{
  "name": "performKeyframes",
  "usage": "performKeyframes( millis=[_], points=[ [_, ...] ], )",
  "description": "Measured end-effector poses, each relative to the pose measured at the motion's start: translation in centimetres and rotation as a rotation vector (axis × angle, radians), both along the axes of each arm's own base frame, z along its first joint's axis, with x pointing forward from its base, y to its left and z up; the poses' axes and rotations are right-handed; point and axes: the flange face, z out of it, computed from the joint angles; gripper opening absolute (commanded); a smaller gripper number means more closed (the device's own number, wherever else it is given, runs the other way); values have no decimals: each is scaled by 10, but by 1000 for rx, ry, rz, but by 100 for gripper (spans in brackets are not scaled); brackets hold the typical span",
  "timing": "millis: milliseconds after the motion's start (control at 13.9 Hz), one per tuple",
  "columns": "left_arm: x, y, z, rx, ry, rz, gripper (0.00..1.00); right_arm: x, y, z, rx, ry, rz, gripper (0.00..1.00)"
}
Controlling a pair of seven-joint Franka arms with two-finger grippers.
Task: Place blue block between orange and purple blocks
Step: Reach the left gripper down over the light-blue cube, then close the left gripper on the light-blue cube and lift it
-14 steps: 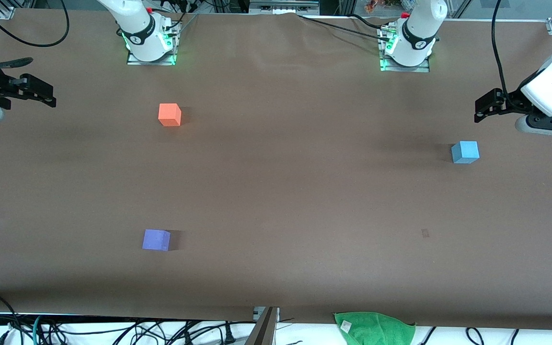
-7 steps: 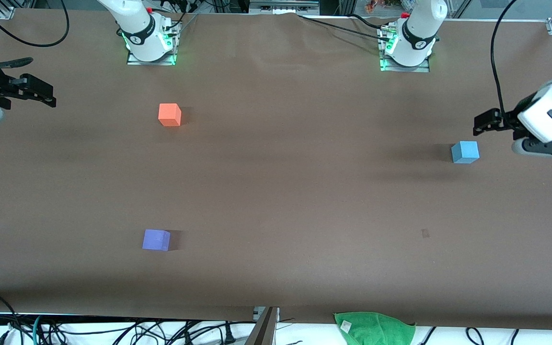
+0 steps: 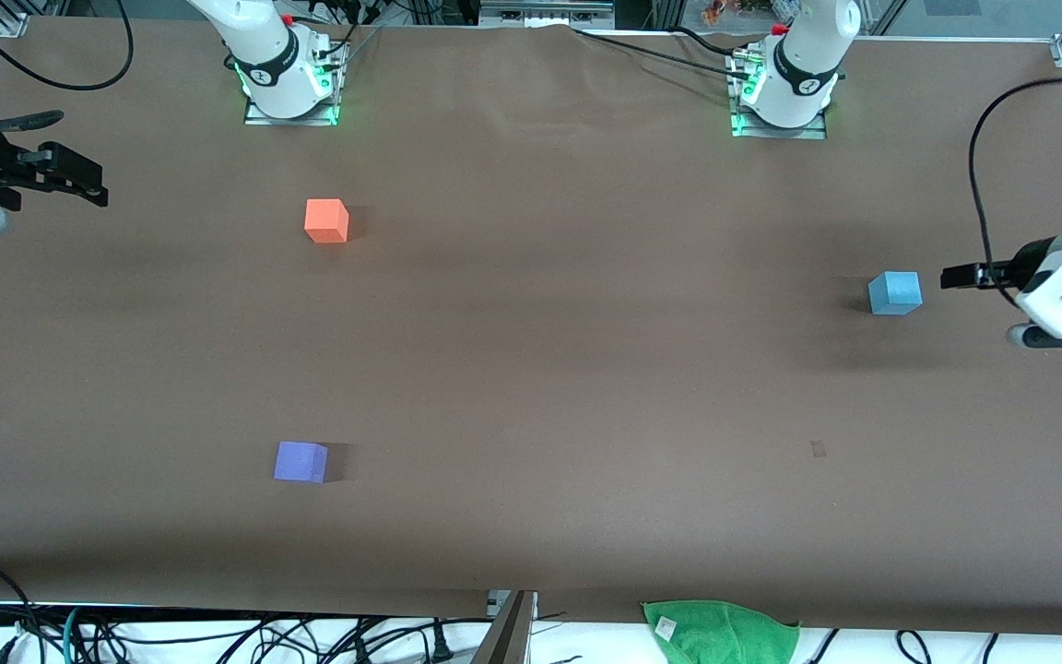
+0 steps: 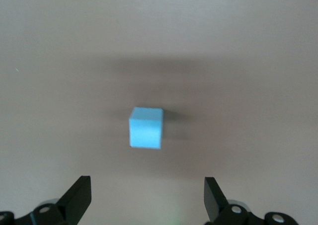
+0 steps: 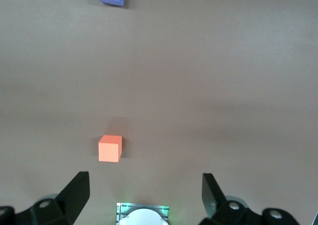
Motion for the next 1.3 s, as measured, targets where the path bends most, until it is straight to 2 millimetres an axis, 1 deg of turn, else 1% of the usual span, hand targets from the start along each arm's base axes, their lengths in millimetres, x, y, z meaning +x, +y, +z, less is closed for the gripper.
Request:
performKeyframes(
  millis=[144, 289, 361, 433, 577, 722, 866, 1082, 1299],
  points=[
    [-12, 10, -42, 5, -37, -20, 100, 0, 0, 0, 0, 0, 0, 100],
    [-34, 29, -82, -12, -62, -30, 100, 0, 0, 0, 0, 0, 0, 100],
    [-44, 37, -100, -22, -75, -44, 100, 0, 0, 0, 0, 0, 0, 100],
    [-54, 40, -115, -29, -87, -57, 100, 0, 0, 0, 0, 0, 0, 100],
    [-70, 36, -140, -40, -95, -73, 100, 0, 0, 0, 0, 0, 0, 100],
    [-81, 31, -155, -48, -86, -79, 100, 0, 0, 0, 0, 0, 0, 100],
    [-87, 32, -163, -54, -72, -75, 100, 0, 0, 0, 0, 0, 0, 100],
    [-89, 34, -174, -66, -58, -90, 100, 0, 0, 0, 0, 0, 0, 100],
    [-91, 38, -192, -76, -55, -88, 100, 0, 0, 0, 0, 0, 0, 100]
  ],
)
